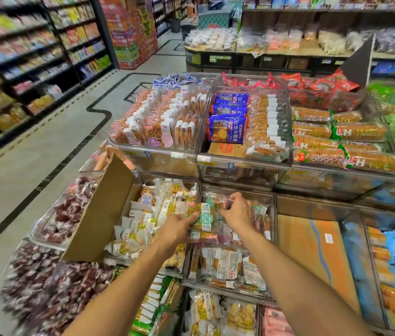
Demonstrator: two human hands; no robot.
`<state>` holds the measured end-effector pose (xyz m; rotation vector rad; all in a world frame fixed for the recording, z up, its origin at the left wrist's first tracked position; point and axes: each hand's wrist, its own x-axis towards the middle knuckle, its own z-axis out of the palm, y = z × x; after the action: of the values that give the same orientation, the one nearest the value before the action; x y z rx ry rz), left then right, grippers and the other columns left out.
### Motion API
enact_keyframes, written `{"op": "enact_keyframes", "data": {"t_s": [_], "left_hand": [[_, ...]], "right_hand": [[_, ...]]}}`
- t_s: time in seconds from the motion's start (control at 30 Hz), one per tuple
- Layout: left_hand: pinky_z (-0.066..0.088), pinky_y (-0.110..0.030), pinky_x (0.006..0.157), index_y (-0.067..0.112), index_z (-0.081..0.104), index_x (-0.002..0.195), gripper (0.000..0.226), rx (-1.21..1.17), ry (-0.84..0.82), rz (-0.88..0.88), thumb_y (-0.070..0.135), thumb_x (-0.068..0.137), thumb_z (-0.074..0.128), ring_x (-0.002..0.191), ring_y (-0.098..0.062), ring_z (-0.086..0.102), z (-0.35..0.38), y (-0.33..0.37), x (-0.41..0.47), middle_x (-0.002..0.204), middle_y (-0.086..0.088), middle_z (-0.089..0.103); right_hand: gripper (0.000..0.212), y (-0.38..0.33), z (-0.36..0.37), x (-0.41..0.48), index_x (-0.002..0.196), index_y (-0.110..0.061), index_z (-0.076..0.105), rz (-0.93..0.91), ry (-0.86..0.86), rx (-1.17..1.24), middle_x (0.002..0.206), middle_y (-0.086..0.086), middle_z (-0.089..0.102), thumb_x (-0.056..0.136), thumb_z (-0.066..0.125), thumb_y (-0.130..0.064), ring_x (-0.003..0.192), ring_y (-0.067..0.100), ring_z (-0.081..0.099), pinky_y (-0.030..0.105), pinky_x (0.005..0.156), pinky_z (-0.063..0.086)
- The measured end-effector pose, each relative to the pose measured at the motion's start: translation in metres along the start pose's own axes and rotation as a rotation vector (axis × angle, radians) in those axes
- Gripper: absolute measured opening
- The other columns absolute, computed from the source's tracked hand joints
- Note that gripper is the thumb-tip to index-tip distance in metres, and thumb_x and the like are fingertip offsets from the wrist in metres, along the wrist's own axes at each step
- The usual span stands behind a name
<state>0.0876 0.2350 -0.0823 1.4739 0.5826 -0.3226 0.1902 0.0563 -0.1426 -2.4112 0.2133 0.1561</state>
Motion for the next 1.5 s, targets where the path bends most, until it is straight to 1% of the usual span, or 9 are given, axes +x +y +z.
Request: {"op": "enact_keyframes", "data": {"t_s": [0.1, 0.3, 0.43, 0.67, 0.87, 1.0, 1.17, 1.3, 1.5], "left_hand": [[0.063, -0.056, 0.085, -0.011, 0.060, 0.123, 0.049, -0.026, -0.019, -0.014, 0.029, 0.097, 0.073, 0.094, -0.036, 0.078, -0.001, -0.001, 0.000, 0.103, -0.019, 0.079], [0.062, -0.053, 0.090, -0.004, 0.056, 0.126, 0.028, -0.073, -0.061, -0.017, 0.016, 0.107, 0.058, 0.100, -0.036, 0.076, 0.004, -0.001, -0.007, 0.110, -0.018, 0.078], [0.064, -0.041, 0.076, -0.007, 0.057, 0.125, 0.024, -0.152, -0.114, -0.047, 0.010, 0.108, 0.052, 0.096, -0.035, 0.077, 0.003, 0.005, -0.018, 0.108, -0.021, 0.077], [0.063, -0.040, 0.083, -0.014, 0.057, 0.125, 0.032, -0.239, -0.202, -0.074, 0.010, 0.104, 0.057, 0.109, -0.039, 0.073, 0.002, 0.005, -0.034, 0.116, -0.027, 0.074], [0.061, -0.044, 0.090, -0.014, 0.060, 0.112, 0.017, -0.248, -0.215, -0.073, -0.005, 0.098, 0.060, 0.097, -0.036, 0.076, 0.011, -0.002, -0.041, 0.109, -0.027, 0.076], [0.061, -0.050, 0.091, -0.013, 0.060, 0.111, 0.015, -0.278, -0.256, -0.043, -0.004, 0.098, 0.060, 0.105, -0.040, 0.074, 0.019, 0.000, -0.044, 0.114, -0.028, 0.074], [0.052, -0.060, 0.105, -0.015, 0.052, 0.125, 0.043, -0.247, -0.341, -0.037, 0.002, 0.090, 0.071, 0.115, -0.044, 0.070, 0.022, -0.003, -0.035, 0.124, -0.028, 0.071], [0.052, -0.054, 0.105, -0.015, 0.057, 0.123, 0.043, -0.164, -0.453, -0.005, 0.008, 0.091, 0.073, 0.113, -0.041, 0.071, 0.030, -0.004, -0.035, 0.122, -0.022, 0.073], [0.056, -0.037, 0.087, -0.003, 0.070, 0.118, 0.037, -0.010, -0.569, 0.018, 0.017, 0.088, 0.078, 0.103, -0.031, 0.074, 0.051, -0.017, -0.046, 0.115, -0.017, 0.077]], "right_hand": [[0.057, 0.002, -0.001, -0.005, 0.113, -0.034, 0.046, -0.020, 0.023, -0.022, 0.108, 0.000, 0.061, 0.077, 0.091, -0.033, 0.105, 0.025, 0.055, 0.045, 0.087, 0.053], [0.051, -0.011, 0.007, -0.020, 0.133, -0.028, 0.067, -0.278, 0.051, -0.362, 0.122, -0.006, 0.066, 0.091, 0.066, 0.001, 0.116, 0.021, 0.051, 0.039, 0.106, 0.040], [0.035, -0.011, 0.004, -0.019, 0.127, -0.022, 0.068, -0.350, 0.059, -0.373, 0.128, -0.006, 0.064, 0.096, 0.065, -0.008, 0.114, 0.019, 0.047, 0.036, 0.099, 0.041], [0.031, -0.001, -0.032, -0.035, 0.118, -0.021, 0.048, -0.171, -0.001, 0.152, 0.094, -0.003, 0.061, 0.102, 0.064, -0.042, 0.082, 0.018, 0.060, 0.033, 0.064, 0.046], [0.049, 0.028, -0.056, -0.053, 0.131, -0.008, 0.063, 0.103, -0.035, 0.676, 0.125, 0.011, 0.071, 0.095, 0.075, -0.039, 0.099, 0.016, 0.067, 0.029, 0.081, 0.055], [0.073, 0.041, -0.074, -0.079, 0.153, -0.008, 0.046, 0.189, -0.044, 0.860, 0.146, 0.010, 0.058, 0.094, 0.076, -0.038, 0.118, 0.027, 0.067, 0.048, 0.094, 0.059], [0.080, 0.060, -0.089, -0.113, 0.156, 0.002, 0.036, 0.237, 0.090, 1.074, 0.157, 0.019, 0.045, 0.094, 0.077, -0.028, 0.109, 0.016, 0.063, 0.028, 0.083, 0.060], [0.096, 0.072, -0.094, -0.152, 0.161, -0.005, 0.030, 0.288, 0.242, 1.194, 0.162, 0.012, 0.037, 0.087, 0.082, -0.035, 0.131, 0.023, 0.050, 0.042, 0.099, 0.058], [0.025, 0.091, -0.098, -0.222, 0.113, -0.019, 0.064, 0.435, 0.406, 1.367, 0.139, 0.011, 0.061, 0.093, 0.079, -0.022, 0.123, 0.031, 0.064, 0.032, 0.078, 0.063]]}}
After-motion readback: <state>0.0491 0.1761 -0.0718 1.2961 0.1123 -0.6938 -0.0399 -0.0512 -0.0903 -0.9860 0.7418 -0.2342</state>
